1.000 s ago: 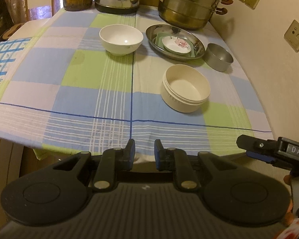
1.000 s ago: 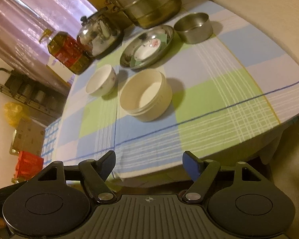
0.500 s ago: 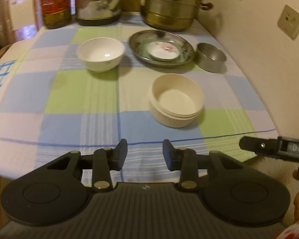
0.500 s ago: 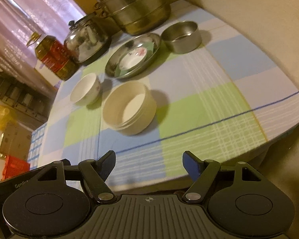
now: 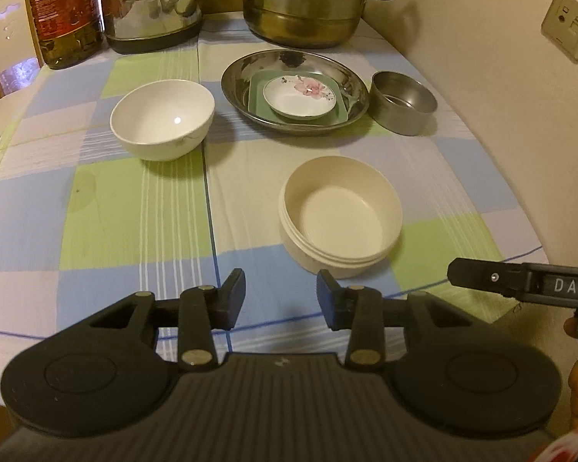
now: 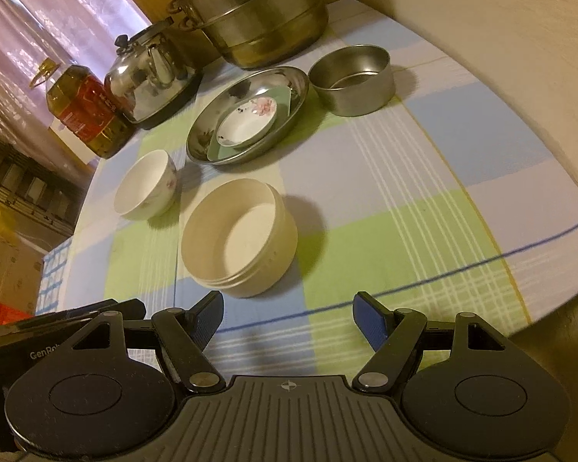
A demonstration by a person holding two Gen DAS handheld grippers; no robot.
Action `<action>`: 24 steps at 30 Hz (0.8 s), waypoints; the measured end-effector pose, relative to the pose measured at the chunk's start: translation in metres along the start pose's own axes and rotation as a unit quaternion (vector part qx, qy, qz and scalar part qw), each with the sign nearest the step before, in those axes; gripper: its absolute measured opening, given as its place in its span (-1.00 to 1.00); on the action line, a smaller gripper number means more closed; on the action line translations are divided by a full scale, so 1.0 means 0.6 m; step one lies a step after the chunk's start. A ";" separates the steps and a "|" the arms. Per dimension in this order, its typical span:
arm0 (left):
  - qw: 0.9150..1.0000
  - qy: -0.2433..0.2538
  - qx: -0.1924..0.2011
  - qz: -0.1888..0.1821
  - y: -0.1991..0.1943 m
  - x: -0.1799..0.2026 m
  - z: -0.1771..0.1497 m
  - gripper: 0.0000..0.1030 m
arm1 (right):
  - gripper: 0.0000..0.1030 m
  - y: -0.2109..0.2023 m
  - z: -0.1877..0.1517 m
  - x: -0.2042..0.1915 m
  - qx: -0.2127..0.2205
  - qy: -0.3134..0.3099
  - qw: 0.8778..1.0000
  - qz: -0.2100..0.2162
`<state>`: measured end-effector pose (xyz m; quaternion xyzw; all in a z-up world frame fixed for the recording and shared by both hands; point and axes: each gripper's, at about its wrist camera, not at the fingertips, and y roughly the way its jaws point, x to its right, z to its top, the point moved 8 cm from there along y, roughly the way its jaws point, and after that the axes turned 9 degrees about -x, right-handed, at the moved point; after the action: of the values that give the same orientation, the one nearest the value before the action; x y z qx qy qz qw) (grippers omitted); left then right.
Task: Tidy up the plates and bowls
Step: 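Move the left tool to the cream plastic bowl and close on its rim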
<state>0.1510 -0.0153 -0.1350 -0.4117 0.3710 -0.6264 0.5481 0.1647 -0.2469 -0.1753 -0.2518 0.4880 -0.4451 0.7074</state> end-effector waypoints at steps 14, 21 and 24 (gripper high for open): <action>0.999 0.001 -0.003 -0.035 0.044 -0.014 0.048 -0.28 | 0.42 0.067 0.049 -0.006 -0.005 -0.005 1.000 -0.019; 0.999 0.012 -0.014 -0.043 0.085 -0.002 0.070 -0.28 | 0.12 0.098 0.066 -0.021 -0.001 -0.034 0.999 -0.038; 0.999 0.016 -0.019 -0.044 0.096 0.002 0.074 -0.28 | 0.02 0.106 0.068 -0.024 -0.003 -0.041 0.998 -0.040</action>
<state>0.2138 -0.0244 -0.1702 -0.4278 0.3727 -0.6497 0.5060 0.2245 -0.2071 -0.2027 -0.2913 0.4500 -0.4605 0.7075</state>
